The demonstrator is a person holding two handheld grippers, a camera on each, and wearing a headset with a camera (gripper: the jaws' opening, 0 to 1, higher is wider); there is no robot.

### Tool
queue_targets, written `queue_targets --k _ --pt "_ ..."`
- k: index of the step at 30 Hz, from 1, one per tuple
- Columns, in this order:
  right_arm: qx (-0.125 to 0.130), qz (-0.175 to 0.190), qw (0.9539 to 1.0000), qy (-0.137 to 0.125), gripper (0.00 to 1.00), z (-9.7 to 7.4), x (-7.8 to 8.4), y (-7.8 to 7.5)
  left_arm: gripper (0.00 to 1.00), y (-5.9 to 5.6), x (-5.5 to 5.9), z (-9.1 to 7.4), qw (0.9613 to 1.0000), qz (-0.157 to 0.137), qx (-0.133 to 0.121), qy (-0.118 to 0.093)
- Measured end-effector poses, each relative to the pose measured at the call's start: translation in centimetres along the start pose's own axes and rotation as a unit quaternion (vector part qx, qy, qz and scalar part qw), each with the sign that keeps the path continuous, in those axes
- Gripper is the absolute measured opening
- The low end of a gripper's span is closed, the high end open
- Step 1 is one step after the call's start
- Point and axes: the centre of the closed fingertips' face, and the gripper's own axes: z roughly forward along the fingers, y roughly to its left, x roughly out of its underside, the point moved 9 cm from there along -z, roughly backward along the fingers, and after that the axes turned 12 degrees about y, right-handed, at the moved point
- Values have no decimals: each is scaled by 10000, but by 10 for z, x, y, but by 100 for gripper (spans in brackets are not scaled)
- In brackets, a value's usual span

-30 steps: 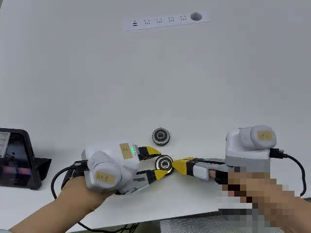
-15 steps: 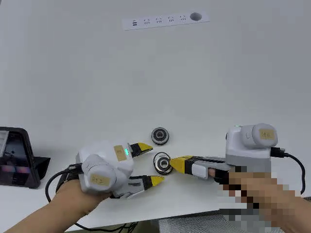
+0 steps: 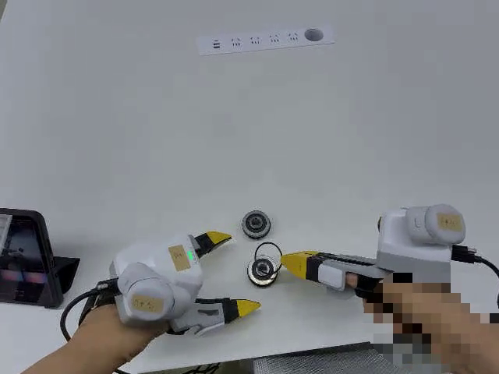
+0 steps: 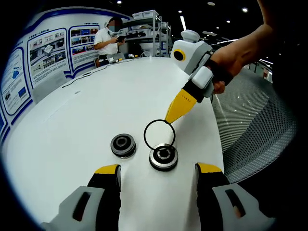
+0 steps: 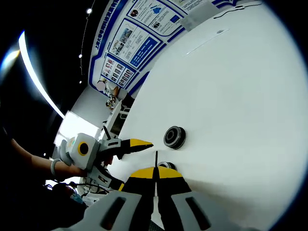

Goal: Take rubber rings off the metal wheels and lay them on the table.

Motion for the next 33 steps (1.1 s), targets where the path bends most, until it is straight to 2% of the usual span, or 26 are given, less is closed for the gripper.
queue_targets --k 9,18,24,33 --pt "279 269 9990 -236 2 -21 1 -22 65 -1 3 0 10000 -89 17 23" --pt "684 382 9966 -269 2 -24 2 -41 64 -1 4 -1 9999 -106 16 47" --pt "901 209 9956 -127 2 -21 3 -45 63 0 5 -1 9999 -119 20 53" --pt "1110 61 9937 -161 10 -24 3 -48 61 0 4 -1 9999 -153 45 41"
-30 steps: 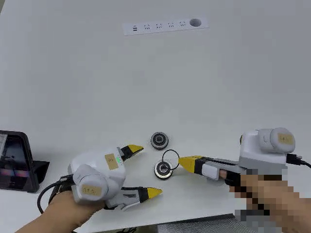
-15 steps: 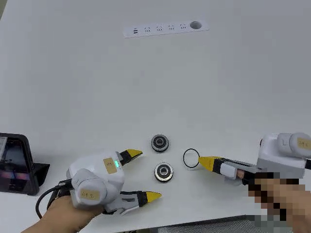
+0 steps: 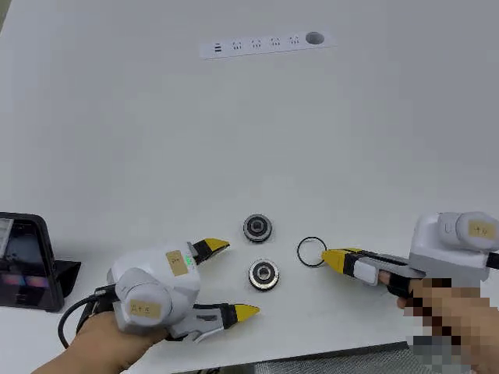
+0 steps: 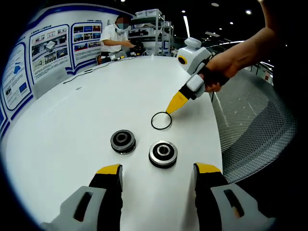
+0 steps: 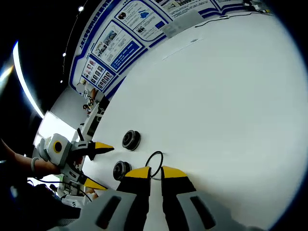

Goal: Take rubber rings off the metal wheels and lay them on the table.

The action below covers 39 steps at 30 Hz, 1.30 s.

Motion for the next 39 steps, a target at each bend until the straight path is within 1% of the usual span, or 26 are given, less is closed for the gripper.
queue_targets --k 3,8,11,13,21,27,29,39 --pt "28 -63 10000 -5 10 -1 0 0 60 0 -1 0 10000 8 1 -18" --pt "73 -117 9999 -52 15 -2 -1 -1 59 0 -3 0 10000 -10 10 -42" --pt "-44 -149 9999 -43 16 -1 -1 4 56 -1 -4 0 10000 3 22 -61" --pt "-103 -197 9998 -13 16 1 -2 10 53 -1 -5 0 10000 6 35 -71" --pt "-348 -265 9990 69 16 12 -2 23 42 -2 -10 1 9999 51 71 -102" --pt "-456 -316 9983 163 16 18 1 29 36 -4 -13 4 9999 87 118 -69" --pt "-503 -327 9980 199 16 20 3 32 32 -5 -14 5 9998 105 133 -65" --pt "-629 -324 9971 289 16 27 7 38 22 -5 -22 12 9996 204 195 -4"
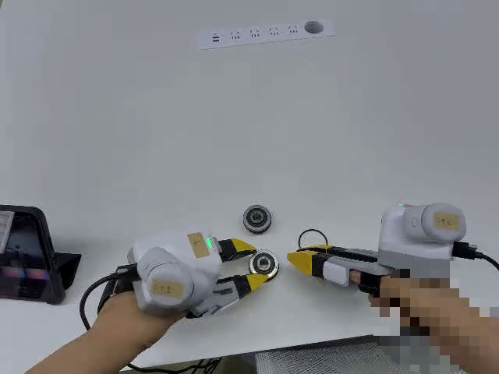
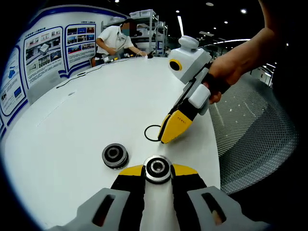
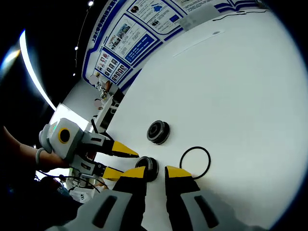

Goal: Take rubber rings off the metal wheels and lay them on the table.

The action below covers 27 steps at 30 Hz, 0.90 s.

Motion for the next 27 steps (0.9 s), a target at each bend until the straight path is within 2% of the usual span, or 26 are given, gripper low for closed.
queue_targets --k 8,21,27 --pt "-33 10 10000 26 16 2 1 2 18 0 -1 6 9997 143 14 191" --pt "-172 78 9997 134 18 13 1 2 14 1 -3 7 9996 196 37 215" --pt "-323 122 9992 178 21 19 -2 4 13 2 -3 7 9996 205 36 208"
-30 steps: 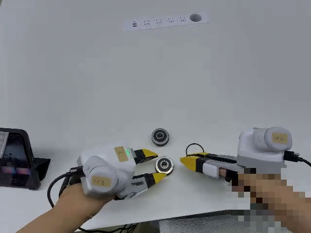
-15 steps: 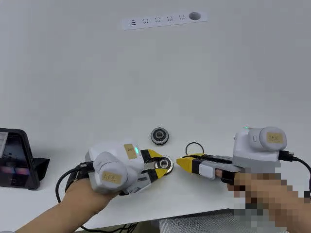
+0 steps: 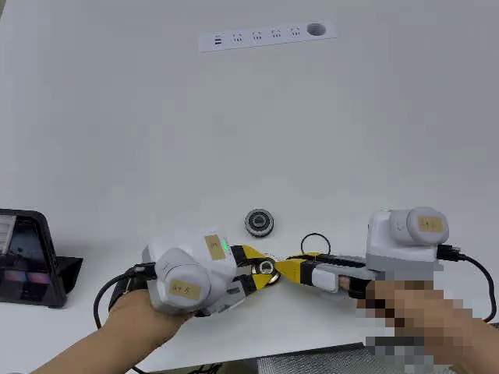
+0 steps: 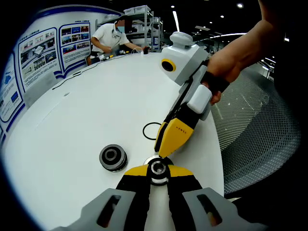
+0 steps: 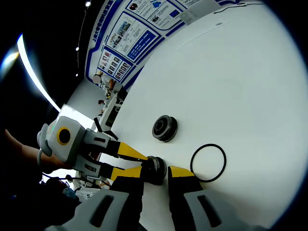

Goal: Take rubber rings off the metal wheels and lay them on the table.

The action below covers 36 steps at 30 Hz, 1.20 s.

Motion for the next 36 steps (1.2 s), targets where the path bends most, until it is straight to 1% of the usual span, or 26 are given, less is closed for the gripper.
queue_targets --k 3,11,14,17,19,20,22,25,29,33,36 --pt "-94 25 10000 13 22 2 -1 1 13 0 0 0 10000 -11 -5 -10" --pt "-196 21 9997 137 25 7 1 2 13 0 1 0 10000 -29 -10 -36" --pt "-224 20 9996 176 26 8 2 3 13 0 1 0 10000 -39 -11 -43" --pt "-303 161 9991 240 27 5 3 3 13 0 1 0 10000 -38 -13 -46" --pt "-330 144 9988 327 27 4 5 3 13 0 1 0 10000 -40 -9 -42" --pt "-350 168 9987 321 27 4 5 4 13 0 1 0 10000 -35 -9 -43" --pt "-459 146 9981 395 27 3 6 7 13 0 1 0 10000 -41 -10 -43" --pt "-463 170 9981 381 28 2 6 8 13 -1 1 0 10000 -45 -13 -51" --pt "-477 227 9980 350 27 1 6 8 13 -1 2 0 10000 -46 -13 -51" --pt "-464 248 9981 333 26 0 5 6 13 -1 2 0 10000 -48 -14 -52" --pt "-460 279 9982 257 21 -4 3 5 13 -1 2 0 10000 -47 -14 -53"
